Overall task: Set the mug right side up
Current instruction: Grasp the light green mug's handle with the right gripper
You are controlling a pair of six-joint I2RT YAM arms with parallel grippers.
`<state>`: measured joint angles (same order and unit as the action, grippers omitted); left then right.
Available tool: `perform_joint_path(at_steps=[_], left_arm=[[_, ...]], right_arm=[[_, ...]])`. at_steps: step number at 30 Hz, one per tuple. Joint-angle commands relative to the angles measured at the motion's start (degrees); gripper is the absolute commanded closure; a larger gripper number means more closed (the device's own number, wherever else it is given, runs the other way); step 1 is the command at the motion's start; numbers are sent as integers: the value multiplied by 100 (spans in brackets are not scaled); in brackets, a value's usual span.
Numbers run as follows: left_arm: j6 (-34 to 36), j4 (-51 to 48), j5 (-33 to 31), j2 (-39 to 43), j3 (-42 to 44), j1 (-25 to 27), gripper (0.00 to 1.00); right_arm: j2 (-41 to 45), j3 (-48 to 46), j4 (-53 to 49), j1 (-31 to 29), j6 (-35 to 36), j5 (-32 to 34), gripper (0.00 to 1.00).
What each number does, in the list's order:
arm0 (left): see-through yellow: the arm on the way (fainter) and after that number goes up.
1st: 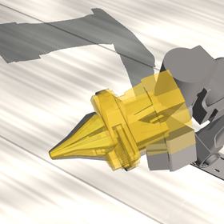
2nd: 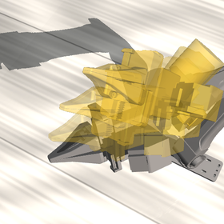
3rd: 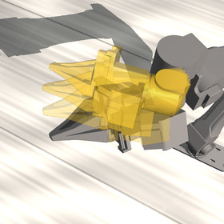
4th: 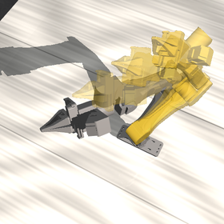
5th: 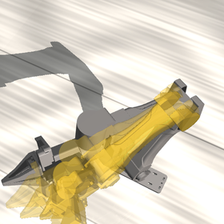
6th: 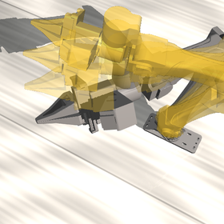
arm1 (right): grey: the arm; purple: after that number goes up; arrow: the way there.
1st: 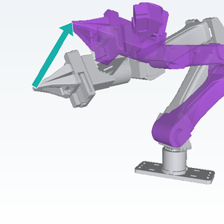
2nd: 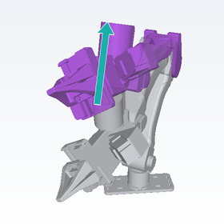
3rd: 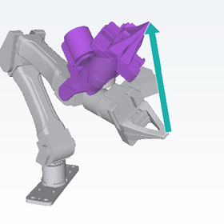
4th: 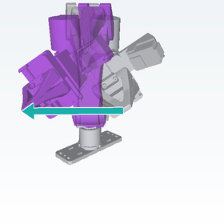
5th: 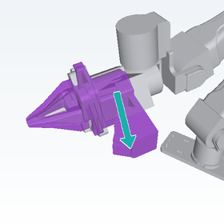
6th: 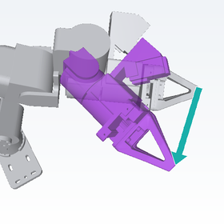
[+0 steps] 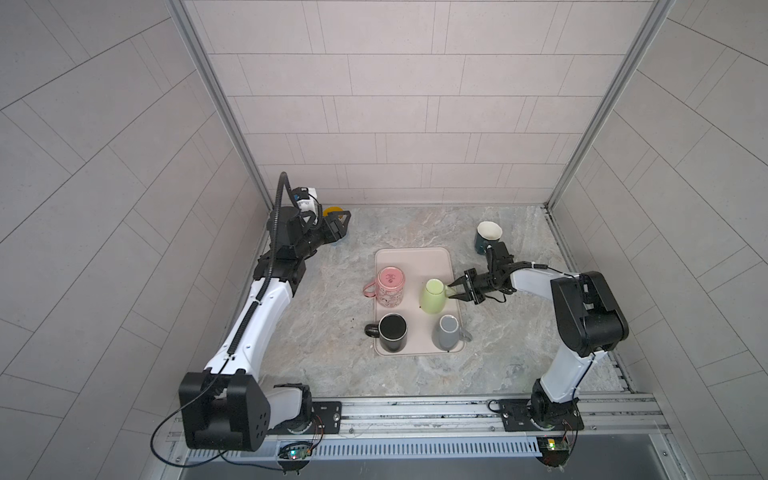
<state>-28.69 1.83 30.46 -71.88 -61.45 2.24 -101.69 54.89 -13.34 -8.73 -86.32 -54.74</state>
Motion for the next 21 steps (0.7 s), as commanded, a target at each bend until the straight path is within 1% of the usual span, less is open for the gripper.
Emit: perform_joint_path(at_steps=[1, 10, 14, 21], left_arm=[[-7, 122, 65, 91, 60, -55, 37], [12, 101, 64, 82, 63, -64, 37], [12, 99, 66, 82, 59, -66, 37], [12, 99, 74, 66, 63, -70, 37]], right_arm=[[-105, 65, 6, -50, -99, 75, 70], [-156, 56, 206, -41, -211, 130, 75], [-180, 42, 312, -50, -272, 170, 78], [-207, -55, 743, -82, -553, 251, 83]])
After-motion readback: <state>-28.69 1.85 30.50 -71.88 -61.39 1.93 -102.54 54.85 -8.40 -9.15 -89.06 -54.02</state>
